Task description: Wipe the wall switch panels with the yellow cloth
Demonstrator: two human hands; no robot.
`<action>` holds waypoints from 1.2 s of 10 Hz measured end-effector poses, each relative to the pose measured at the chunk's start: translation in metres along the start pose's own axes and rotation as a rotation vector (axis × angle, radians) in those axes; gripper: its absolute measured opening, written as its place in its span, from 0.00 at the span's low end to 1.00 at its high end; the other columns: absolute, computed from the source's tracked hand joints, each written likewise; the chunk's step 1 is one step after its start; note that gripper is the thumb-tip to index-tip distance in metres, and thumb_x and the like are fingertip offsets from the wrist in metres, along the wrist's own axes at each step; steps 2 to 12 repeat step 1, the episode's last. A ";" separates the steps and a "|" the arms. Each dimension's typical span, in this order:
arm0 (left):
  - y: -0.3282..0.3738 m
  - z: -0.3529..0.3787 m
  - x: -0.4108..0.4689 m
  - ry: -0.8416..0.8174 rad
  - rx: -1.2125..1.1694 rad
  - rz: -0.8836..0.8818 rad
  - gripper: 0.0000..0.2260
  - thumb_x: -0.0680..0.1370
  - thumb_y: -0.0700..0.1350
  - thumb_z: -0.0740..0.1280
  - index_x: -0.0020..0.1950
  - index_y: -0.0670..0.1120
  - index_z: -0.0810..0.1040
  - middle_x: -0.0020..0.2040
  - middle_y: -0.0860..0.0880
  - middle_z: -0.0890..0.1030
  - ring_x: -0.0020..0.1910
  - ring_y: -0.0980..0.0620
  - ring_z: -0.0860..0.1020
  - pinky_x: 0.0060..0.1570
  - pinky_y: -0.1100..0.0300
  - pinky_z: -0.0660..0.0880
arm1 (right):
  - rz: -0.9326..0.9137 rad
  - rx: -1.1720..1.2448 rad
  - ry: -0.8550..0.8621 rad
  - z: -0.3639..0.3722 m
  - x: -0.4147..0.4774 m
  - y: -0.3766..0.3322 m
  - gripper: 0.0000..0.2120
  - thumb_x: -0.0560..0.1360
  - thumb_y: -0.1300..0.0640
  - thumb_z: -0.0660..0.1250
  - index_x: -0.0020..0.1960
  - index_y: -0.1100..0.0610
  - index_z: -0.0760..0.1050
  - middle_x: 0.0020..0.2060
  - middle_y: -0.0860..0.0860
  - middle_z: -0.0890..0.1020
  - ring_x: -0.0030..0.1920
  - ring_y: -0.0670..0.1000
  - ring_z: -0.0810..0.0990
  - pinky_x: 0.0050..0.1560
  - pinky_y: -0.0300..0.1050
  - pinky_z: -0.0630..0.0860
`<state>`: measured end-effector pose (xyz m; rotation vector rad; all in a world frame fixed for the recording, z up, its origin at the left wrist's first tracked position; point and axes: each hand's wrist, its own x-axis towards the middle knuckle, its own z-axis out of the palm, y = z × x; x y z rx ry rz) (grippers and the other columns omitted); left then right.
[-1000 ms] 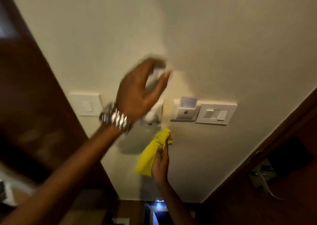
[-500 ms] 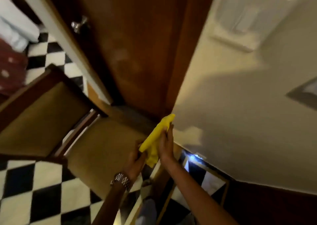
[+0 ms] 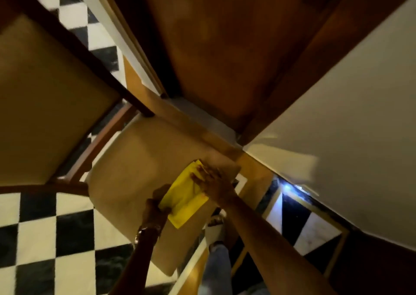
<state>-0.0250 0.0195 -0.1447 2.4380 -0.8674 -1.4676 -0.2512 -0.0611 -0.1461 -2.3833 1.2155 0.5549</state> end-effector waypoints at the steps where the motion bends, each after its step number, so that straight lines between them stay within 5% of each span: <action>1: 0.064 -0.016 -0.028 0.062 0.307 -0.030 0.42 0.80 0.40 0.75 0.82 0.30 0.50 0.81 0.31 0.57 0.81 0.34 0.57 0.81 0.47 0.57 | 0.006 -0.120 0.196 -0.074 -0.012 0.027 0.17 0.69 0.26 0.64 0.57 0.22 0.69 0.73 0.60 0.72 0.77 0.52 0.67 0.76 0.35 0.63; 12: 0.064 -0.016 -0.028 0.062 0.307 -0.030 0.42 0.80 0.40 0.75 0.82 0.30 0.50 0.81 0.31 0.57 0.81 0.34 0.57 0.81 0.47 0.57 | 0.006 -0.120 0.196 -0.074 -0.012 0.027 0.17 0.69 0.26 0.64 0.57 0.22 0.69 0.73 0.60 0.72 0.77 0.52 0.67 0.76 0.35 0.63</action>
